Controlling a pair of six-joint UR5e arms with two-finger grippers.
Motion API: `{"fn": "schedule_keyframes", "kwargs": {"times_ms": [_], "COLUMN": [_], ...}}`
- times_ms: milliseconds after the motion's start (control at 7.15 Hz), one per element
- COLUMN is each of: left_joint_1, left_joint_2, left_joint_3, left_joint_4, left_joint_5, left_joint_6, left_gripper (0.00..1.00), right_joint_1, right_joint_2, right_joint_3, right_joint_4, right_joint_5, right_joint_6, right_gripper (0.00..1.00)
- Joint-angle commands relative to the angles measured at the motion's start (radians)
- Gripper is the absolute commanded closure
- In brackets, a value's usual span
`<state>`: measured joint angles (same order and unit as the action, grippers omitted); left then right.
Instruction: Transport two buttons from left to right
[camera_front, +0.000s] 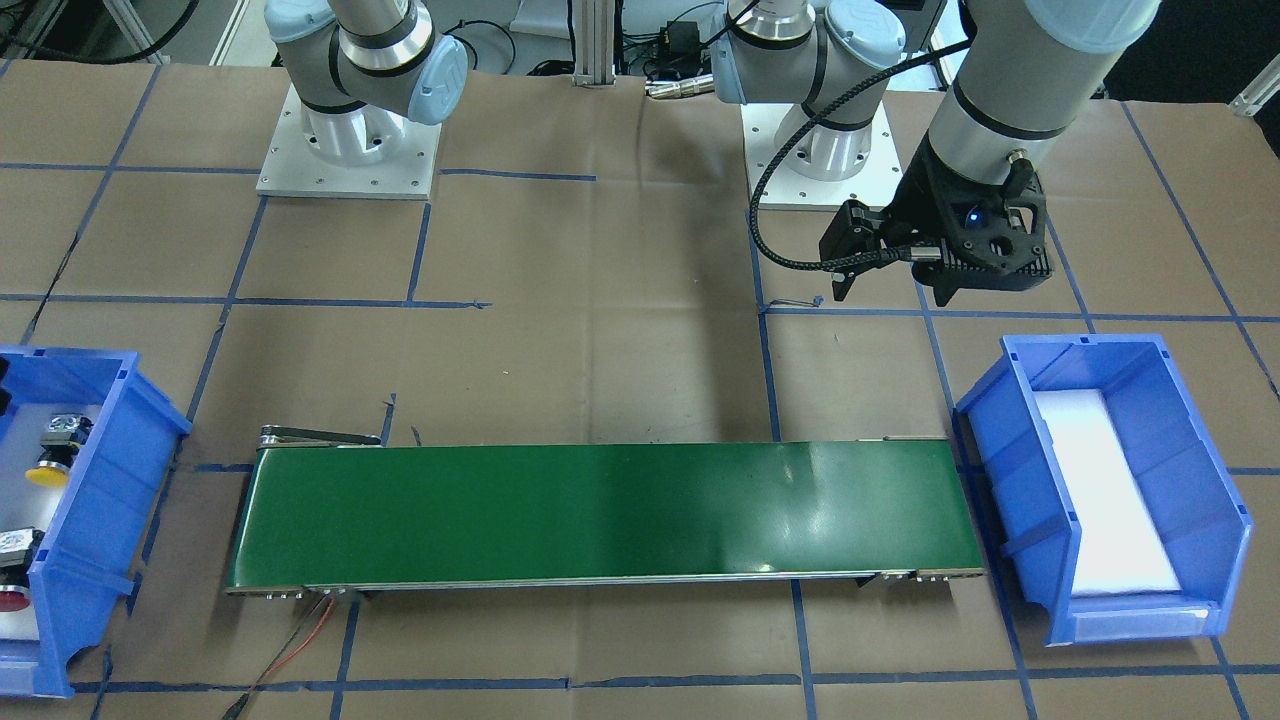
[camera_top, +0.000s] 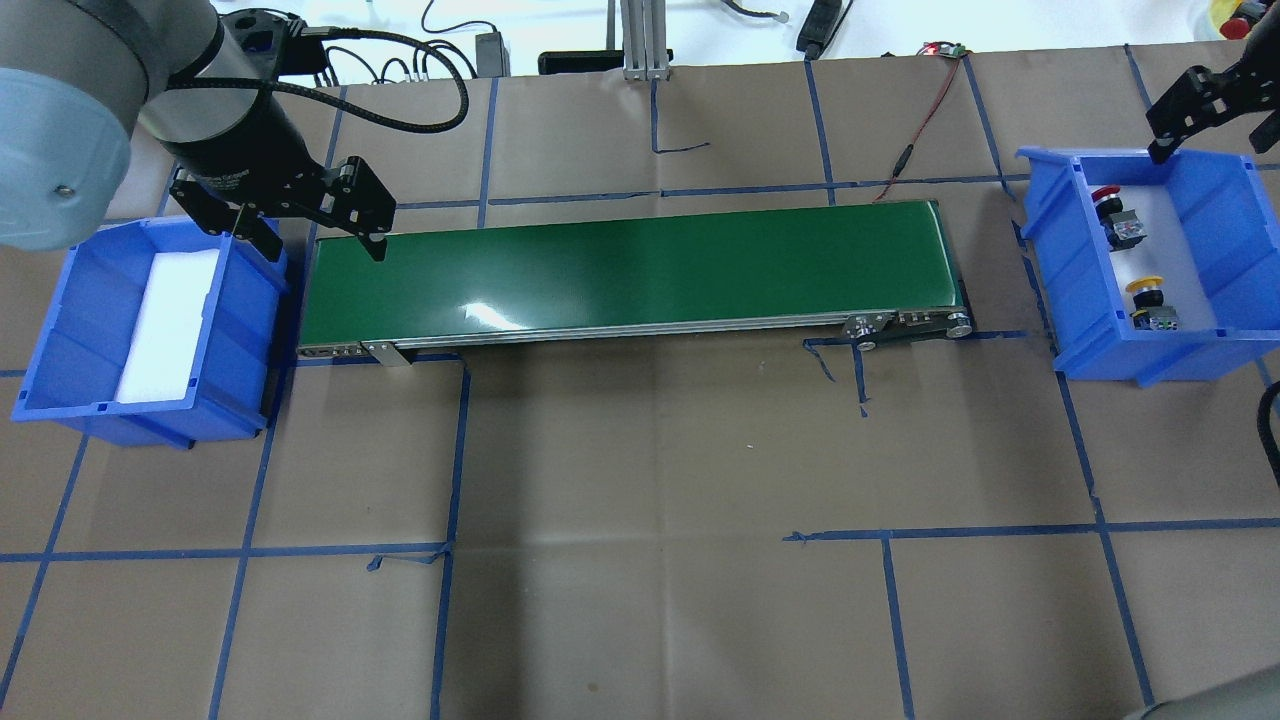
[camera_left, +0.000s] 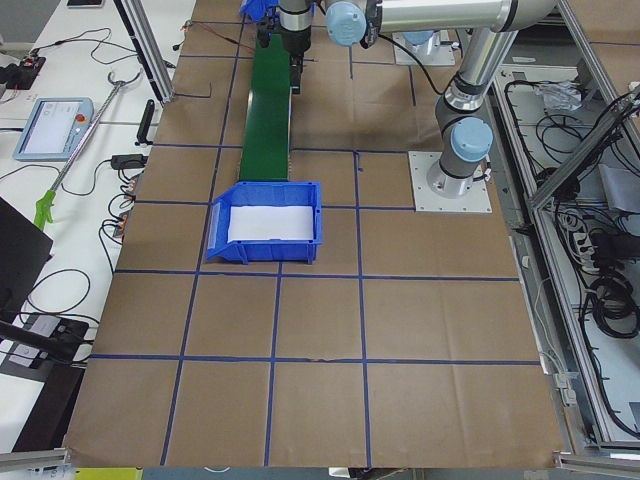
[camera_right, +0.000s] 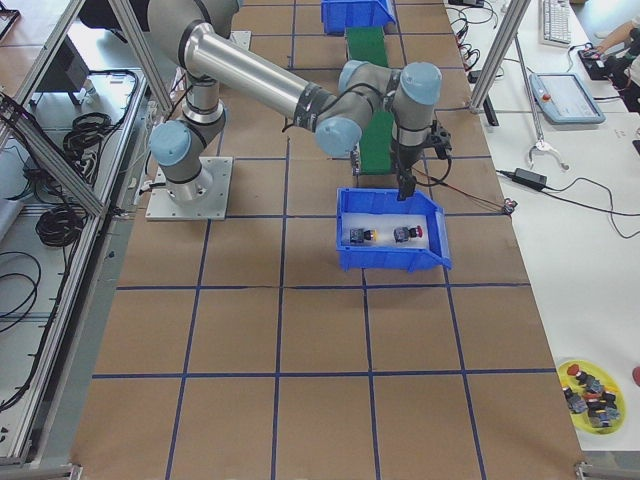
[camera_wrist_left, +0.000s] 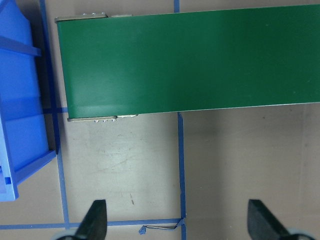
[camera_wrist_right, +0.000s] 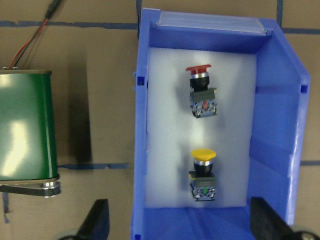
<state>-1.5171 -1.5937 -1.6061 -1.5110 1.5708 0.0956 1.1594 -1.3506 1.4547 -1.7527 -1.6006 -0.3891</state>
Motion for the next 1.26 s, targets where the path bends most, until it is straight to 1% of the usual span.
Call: {"fn": "schedule_keyframes", "kwargs": {"times_ms": [0, 140, 280, 419, 699, 978, 1118], "left_joint_1": [0.0, 0.0, 0.0, 0.0, 0.0, 0.012, 0.021], "left_joint_2": [0.0, 0.0, 0.0, 0.0, 0.0, 0.001, 0.001], "left_joint_3": [0.0, 0.0, 0.0, 0.0, 0.0, 0.0, 0.0], "left_joint_4": [0.0, 0.0, 0.0, 0.0, 0.0, 0.0, 0.0], "left_joint_5": [0.0, 0.0, 0.0, 0.0, 0.0, 0.0, -0.001], "left_joint_6": [-0.001, -0.001, -0.001, -0.001, -0.002, -0.002, -0.002], "left_gripper": [0.0, 0.0, 0.0, 0.0, 0.0, 0.0, 0.0], "right_joint_1": [0.154, 0.265, 0.36, 0.406, 0.421, 0.424, 0.424], "right_joint_2": [-0.115, -0.175, -0.22, -0.222, -0.214, -0.209, -0.208], "right_joint_3": [0.016, 0.029, 0.067, 0.097, 0.107, 0.105, 0.105], "right_joint_4": [0.073, 0.093, 0.116, 0.105, 0.102, 0.102, 0.104], "right_joint_5": [0.002, 0.004, 0.008, 0.008, 0.008, 0.08, 0.073], "right_joint_6": [0.244, 0.301, 0.441, 0.51, 0.512, 0.51, 0.501], "right_gripper": [0.0, 0.0, 0.0, 0.0, 0.0, 0.0, 0.0]}}
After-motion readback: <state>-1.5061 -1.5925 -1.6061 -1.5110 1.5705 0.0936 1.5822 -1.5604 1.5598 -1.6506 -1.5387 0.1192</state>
